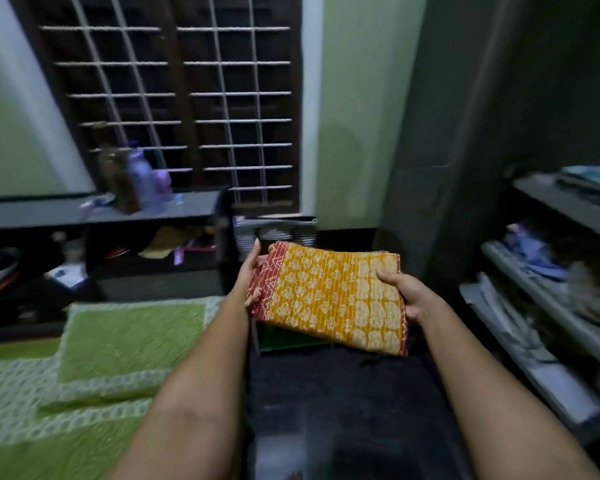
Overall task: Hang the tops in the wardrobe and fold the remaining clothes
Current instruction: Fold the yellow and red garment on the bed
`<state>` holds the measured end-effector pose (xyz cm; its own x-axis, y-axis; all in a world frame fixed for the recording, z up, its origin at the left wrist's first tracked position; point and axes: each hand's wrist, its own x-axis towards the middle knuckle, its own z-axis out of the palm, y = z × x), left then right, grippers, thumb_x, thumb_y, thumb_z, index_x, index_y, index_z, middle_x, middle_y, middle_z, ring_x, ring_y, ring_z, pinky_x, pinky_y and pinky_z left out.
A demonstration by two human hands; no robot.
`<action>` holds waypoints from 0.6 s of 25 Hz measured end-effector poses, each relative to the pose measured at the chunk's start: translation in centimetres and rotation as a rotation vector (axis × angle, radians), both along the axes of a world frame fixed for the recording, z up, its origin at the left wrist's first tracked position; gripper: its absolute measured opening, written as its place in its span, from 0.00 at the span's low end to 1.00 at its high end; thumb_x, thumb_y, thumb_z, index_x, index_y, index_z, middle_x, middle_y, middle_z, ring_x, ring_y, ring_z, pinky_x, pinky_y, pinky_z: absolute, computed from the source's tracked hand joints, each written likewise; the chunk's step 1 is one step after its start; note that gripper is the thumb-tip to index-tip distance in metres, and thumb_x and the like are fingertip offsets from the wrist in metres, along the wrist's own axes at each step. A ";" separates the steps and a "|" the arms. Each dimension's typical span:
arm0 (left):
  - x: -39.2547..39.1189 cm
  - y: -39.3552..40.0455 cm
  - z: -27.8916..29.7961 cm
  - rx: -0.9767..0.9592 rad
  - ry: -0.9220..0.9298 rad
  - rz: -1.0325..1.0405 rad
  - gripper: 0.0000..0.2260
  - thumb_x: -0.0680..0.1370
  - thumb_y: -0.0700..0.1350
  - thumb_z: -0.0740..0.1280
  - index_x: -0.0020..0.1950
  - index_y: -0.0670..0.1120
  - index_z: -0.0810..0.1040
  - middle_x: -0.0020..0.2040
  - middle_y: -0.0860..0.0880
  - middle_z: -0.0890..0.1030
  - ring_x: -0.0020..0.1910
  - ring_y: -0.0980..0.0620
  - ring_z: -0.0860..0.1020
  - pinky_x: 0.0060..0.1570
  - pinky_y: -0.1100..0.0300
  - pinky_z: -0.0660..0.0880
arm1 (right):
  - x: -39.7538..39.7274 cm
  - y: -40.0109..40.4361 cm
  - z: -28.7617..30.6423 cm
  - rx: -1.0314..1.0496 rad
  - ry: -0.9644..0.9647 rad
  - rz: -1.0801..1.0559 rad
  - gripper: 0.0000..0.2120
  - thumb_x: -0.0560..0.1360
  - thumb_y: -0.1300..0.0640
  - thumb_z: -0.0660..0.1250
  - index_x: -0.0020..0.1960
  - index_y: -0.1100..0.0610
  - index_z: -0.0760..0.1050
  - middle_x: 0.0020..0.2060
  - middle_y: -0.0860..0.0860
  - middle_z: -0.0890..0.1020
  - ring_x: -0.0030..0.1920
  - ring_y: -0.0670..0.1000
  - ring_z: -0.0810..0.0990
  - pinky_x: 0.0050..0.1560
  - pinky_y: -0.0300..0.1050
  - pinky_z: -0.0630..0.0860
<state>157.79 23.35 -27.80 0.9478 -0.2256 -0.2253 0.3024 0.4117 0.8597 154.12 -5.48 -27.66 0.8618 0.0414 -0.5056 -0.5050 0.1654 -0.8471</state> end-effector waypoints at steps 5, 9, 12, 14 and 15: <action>12.5 -12.7 0.6 0.568 0.000 -0.465 0.22 0.72 0.62 0.68 0.58 0.49 0.78 0.51 0.46 0.83 0.48 0.45 0.81 0.51 0.51 0.76 | 5.7 -9.9 1.0 -0.032 -0.042 -0.317 0.16 0.79 0.51 0.62 0.58 0.62 0.75 0.45 0.60 0.84 0.47 0.59 0.83 0.46 0.55 0.77; 20.1 -23.9 0.0 0.703 -0.175 -0.537 0.17 0.79 0.48 0.66 0.62 0.39 0.73 0.50 0.42 0.81 0.46 0.44 0.80 0.45 0.51 0.77 | 7.3 -16.3 2.0 -0.219 -0.106 -0.579 0.16 0.79 0.49 0.61 0.63 0.56 0.70 0.53 0.59 0.81 0.53 0.60 0.81 0.57 0.63 0.75; 24.0 -33.0 0.6 0.767 -0.436 -0.613 0.21 0.80 0.49 0.64 0.71 0.47 0.65 0.62 0.43 0.78 0.60 0.42 0.77 0.62 0.45 0.72 | 8.5 -20.9 1.2 -0.500 -0.147 -0.865 0.20 0.81 0.49 0.57 0.71 0.52 0.63 0.63 0.57 0.76 0.59 0.59 0.77 0.60 0.61 0.74; 25.1 -38.6 1.0 0.831 -0.632 -0.645 0.25 0.81 0.51 0.59 0.76 0.53 0.55 0.63 0.45 0.77 0.60 0.42 0.76 0.61 0.45 0.72 | 8.7 -24.3 0.6 -0.735 -0.107 -1.000 0.23 0.81 0.46 0.55 0.74 0.49 0.59 0.66 0.56 0.73 0.60 0.59 0.76 0.59 0.58 0.74; 25.5 -41.1 1.2 0.878 -0.748 -0.636 0.25 0.82 0.52 0.56 0.77 0.54 0.51 0.62 0.44 0.77 0.59 0.42 0.77 0.59 0.46 0.73 | 8.9 -26.2 0.5 -0.850 -0.074 -1.050 0.22 0.81 0.45 0.54 0.73 0.48 0.60 0.64 0.56 0.75 0.58 0.59 0.77 0.56 0.56 0.75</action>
